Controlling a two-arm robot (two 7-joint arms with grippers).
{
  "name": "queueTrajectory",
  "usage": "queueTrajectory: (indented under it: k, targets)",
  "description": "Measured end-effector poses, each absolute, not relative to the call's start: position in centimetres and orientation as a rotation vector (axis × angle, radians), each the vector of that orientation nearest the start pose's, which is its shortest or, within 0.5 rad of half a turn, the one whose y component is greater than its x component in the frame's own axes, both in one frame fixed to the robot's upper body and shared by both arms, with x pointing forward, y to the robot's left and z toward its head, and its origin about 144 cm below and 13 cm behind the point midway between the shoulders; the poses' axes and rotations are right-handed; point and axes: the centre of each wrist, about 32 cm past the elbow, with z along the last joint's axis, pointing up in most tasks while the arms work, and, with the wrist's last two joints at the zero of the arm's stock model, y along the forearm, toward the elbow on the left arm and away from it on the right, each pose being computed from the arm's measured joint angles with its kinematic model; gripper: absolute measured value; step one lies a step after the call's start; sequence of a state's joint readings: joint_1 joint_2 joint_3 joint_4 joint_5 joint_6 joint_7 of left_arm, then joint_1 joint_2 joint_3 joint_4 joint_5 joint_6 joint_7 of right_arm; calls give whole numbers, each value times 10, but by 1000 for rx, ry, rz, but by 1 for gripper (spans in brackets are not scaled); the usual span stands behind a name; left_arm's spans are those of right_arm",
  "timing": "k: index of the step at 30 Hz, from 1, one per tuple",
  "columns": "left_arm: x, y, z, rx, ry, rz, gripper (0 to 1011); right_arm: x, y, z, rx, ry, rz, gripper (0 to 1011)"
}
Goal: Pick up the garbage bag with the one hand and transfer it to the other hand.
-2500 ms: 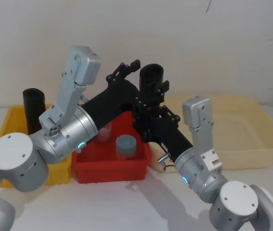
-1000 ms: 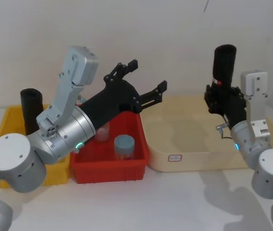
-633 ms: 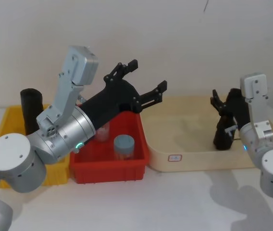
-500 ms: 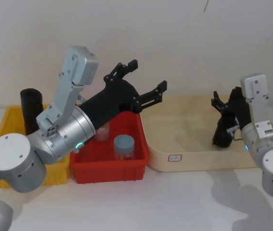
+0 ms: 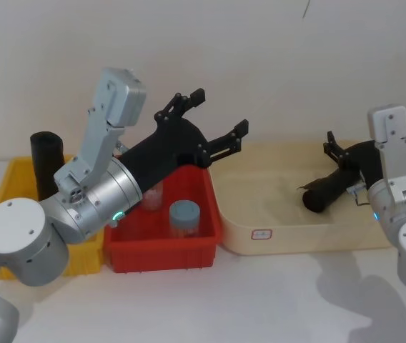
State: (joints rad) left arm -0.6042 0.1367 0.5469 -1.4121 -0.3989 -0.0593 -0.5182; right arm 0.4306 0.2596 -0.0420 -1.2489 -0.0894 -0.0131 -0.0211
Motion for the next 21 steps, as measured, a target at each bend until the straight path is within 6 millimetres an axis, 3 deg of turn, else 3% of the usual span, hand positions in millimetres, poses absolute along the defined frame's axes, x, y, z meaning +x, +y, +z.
queueTrajectory:
  k: [12,21]
  targets:
    - [560,115,1294,-237,-289,571,1001,560,-308,1221,-167,-346,-1552,1000]
    - [541,133,1292,-219,-316,684,1001,543,-290,1221,-168,-306,-1435,1000]
